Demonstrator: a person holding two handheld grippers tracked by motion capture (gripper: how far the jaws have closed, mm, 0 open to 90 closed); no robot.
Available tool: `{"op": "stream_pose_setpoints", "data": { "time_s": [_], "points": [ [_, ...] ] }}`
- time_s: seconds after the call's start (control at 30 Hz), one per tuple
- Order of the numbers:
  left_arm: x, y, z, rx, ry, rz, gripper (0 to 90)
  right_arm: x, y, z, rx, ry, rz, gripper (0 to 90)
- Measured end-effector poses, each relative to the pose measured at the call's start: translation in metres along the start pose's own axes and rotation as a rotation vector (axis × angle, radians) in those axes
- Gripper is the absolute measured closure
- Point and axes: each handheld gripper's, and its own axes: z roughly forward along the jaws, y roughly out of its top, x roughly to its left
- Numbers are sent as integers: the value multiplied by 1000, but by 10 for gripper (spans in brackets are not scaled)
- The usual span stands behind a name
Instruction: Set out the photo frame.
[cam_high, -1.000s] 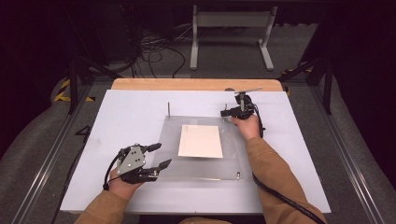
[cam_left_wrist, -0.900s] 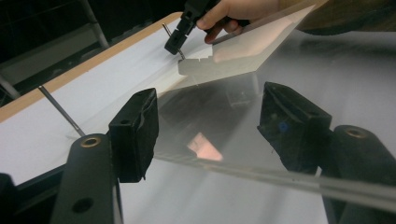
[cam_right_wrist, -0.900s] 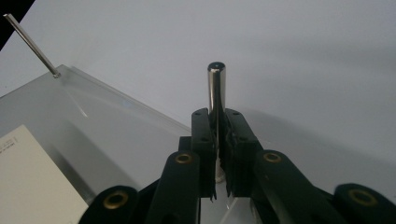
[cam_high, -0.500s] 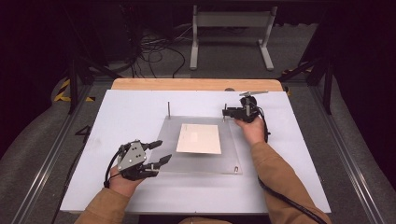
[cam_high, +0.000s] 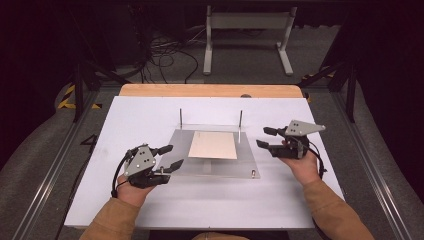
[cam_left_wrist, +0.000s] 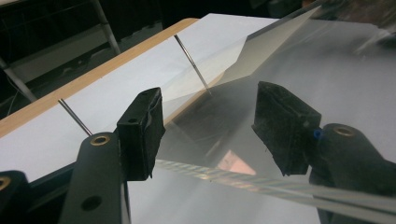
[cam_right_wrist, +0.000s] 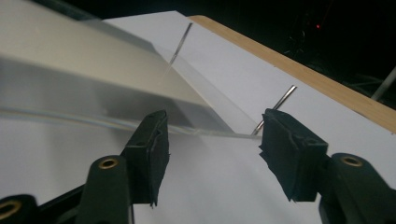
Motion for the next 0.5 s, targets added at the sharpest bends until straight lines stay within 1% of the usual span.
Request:
{"op": "stream_pose_setpoints", "data": {
  "time_s": [0.03,0.07,0.13,0.17,0.2,0.3,0.33,0.37,0.4,0.43,0.47,0.5],
  "points": [
    [0,1,0,-1,2,-2,412,8,-2,-3,1,5,-40,395],
    [1,1,0,-3,3,-3,411,14,-2,-5,8,13,-70,396],
    [1,2,0,-5,1,-10,409,24,-2,-6,33,6,-129,395],
    [2,3,0,-5,3,-1,409,30,-2,-6,39,-1,-169,386],
    [2,3,0,-5,1,-7,408,35,0,-6,38,-4,-201,368],
    [2,4,0,-11,1,-14,407,46,6,-1,19,8,-251,306],
    [3,4,0,-14,2,-14,407,48,7,1,20,10,-262,292],
    [3,4,0,-16,3,-14,407,53,9,5,23,6,-286,280],
    [3,4,0,-16,3,-14,407,53,9,5,23,6,-286,280],
    [3,4,0,-18,4,-13,407,56,10,7,16,0,-305,278],
    [3,3,1,-20,3,-14,403,61,14,10,-14,-8,-317,279],
    [4,3,1,-22,2,-15,402,62,15,10,-26,-9,-317,296]
  ]
}}
